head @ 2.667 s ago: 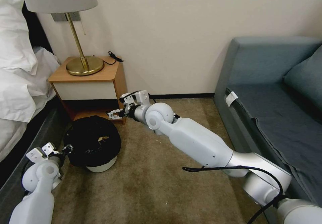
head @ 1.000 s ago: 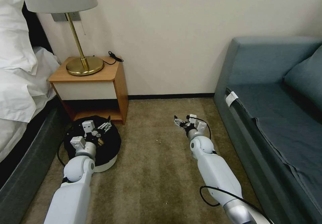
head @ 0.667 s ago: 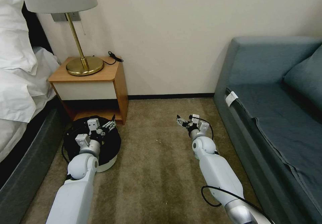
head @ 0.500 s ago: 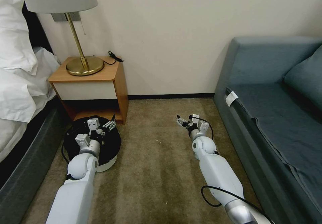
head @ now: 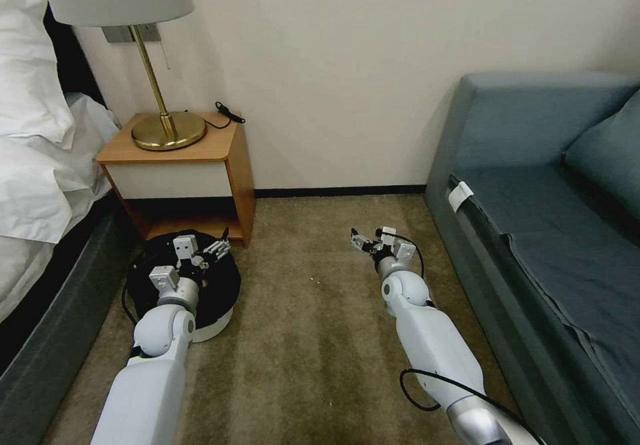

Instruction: Pick up the trash bin, then pick up the garbage on the floor and place it into the trash bin.

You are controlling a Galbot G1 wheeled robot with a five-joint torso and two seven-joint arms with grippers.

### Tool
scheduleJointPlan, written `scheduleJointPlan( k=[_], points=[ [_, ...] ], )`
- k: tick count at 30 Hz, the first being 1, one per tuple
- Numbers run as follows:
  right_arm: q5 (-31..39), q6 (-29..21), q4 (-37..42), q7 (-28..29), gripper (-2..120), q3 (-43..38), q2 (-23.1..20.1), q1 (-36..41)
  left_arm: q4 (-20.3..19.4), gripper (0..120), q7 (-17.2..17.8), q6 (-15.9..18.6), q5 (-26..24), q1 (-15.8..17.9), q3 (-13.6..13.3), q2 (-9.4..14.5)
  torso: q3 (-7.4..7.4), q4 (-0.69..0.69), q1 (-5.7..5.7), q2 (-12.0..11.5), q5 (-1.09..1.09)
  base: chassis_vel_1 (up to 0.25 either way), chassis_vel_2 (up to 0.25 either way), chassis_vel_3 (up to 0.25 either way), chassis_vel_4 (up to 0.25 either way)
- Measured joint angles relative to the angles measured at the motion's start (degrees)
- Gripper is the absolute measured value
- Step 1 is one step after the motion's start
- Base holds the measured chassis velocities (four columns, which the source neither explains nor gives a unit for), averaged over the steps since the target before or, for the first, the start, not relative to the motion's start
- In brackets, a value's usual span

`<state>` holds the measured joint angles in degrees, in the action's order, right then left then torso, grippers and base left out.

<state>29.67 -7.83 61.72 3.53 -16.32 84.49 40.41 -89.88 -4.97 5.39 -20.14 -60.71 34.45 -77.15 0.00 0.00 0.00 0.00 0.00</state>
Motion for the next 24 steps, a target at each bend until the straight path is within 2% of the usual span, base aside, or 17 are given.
scheduleJointPlan(
  k=[24],
  points=[
    [0.07,-0.09,0.07,0.07,100,0.04,0.00,-0.05,-0.01,100,0.01,0.01,-0.06,-0.02,0.04,0.01,0.00,0.00,0.00,0.00,0.00,0.000,0.000,0.000,0.000]
  ],
)
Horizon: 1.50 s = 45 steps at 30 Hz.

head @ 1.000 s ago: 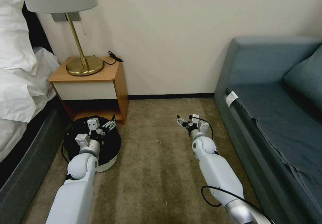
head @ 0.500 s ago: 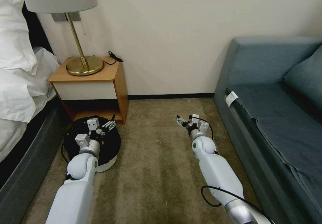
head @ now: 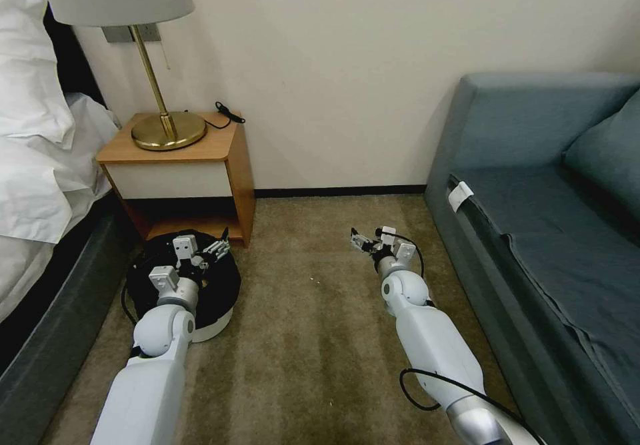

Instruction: Pick up the trash bin, then pick up the garbage on the floor and place it into the trash bin.

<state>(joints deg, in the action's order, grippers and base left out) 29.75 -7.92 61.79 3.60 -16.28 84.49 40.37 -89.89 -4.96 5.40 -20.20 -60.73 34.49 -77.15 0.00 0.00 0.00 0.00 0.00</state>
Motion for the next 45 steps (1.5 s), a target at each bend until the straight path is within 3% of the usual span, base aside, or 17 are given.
scheduleJointPlan(
  k=[45],
  points=[
    [0.01,0.00,0.00,0.01,100,0.00,0.00,0.00,0.00,100,-0.01,0.00,0.00,0.00,0.00,0.01,0.00,0.00,0.00,0.00,0.00,0.000,0.000,0.000,0.000]
  ],
)
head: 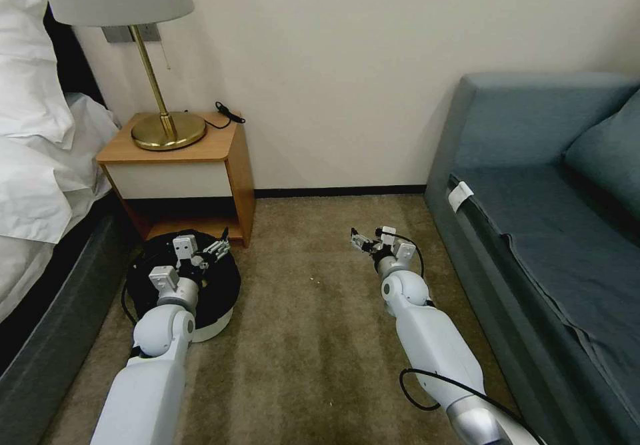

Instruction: Pick up the trash bin, then pick up the garbage on the floor and place it into the trash bin.

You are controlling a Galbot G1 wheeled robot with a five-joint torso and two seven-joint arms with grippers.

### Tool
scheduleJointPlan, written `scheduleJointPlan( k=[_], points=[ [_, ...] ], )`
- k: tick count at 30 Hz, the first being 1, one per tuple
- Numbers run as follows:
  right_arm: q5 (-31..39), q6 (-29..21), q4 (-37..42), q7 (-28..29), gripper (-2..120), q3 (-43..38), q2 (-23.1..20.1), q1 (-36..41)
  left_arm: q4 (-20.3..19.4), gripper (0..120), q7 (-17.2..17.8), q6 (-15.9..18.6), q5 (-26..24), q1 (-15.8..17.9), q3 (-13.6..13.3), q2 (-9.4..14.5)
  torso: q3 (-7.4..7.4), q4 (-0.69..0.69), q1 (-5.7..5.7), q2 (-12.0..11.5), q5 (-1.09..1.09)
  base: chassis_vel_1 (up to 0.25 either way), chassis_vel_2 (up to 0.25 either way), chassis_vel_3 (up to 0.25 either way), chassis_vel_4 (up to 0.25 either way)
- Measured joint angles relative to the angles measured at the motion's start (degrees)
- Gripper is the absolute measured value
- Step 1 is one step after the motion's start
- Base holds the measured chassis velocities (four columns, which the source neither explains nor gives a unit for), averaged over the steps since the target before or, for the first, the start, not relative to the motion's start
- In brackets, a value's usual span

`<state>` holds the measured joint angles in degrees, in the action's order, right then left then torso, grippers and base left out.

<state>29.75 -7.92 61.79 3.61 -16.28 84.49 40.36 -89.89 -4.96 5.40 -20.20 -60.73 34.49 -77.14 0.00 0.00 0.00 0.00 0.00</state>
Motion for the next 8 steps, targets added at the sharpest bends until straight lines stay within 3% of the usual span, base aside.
scheduleJointPlan(
  k=[8],
  points=[
    [0.00,0.00,0.00,0.00,100,0.00,0.00,0.00,0.00,100,0.00,0.00,0.00,0.00,0.00,0.00,0.00,0.00,0.00,0.00,0.00,0.000,0.000,0.000,0.000]
  ],
)
